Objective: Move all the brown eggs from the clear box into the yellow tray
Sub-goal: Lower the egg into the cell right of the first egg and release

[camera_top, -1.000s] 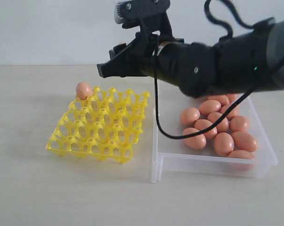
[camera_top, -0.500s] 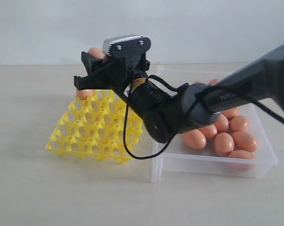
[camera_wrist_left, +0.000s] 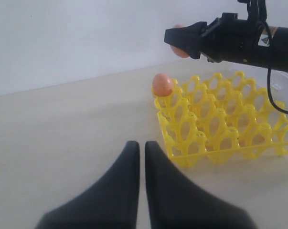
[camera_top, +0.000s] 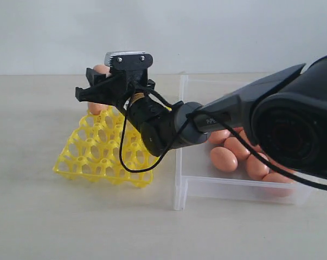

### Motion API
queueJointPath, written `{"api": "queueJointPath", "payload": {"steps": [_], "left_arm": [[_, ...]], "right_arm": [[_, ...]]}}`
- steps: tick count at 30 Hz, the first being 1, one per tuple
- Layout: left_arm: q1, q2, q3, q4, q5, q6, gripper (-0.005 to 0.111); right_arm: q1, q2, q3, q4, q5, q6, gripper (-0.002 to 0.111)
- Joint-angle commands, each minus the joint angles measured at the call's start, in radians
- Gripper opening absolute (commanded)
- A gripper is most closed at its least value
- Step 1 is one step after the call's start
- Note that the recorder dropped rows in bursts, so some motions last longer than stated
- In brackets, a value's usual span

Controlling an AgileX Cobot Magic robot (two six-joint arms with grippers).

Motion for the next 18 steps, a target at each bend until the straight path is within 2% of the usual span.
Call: {"api": "queueJointPath", "payload": {"steps": [1, 5, 14, 18], "left_arm": [[-0.006, -0.003, 0.004, 0.002, -0.004, 0.0, 0.004], [-0.006, -0.003, 0.004, 0.002, -0.004, 0.0, 0.004], [-0.006, -0.003, 0.004, 0.002, -0.004, 0.0, 0.004], [-0.006, -0.003, 0.004, 0.002, -0.004, 0.0, 0.004]], "right_arm": [[-0.008, 0.041, -0.008, 0.113, -0.05, -0.004, 0.0], [-0.016, 0.074, -0.023, 0.109, -0.052, -0.002, 0.0], [-0.027, 0.119, -0.115, 0.091, 0.093, 0.0, 0.0], [-0.027, 0.119, -0.117, 0.091, 0.104, 0.0, 0.0]]}}
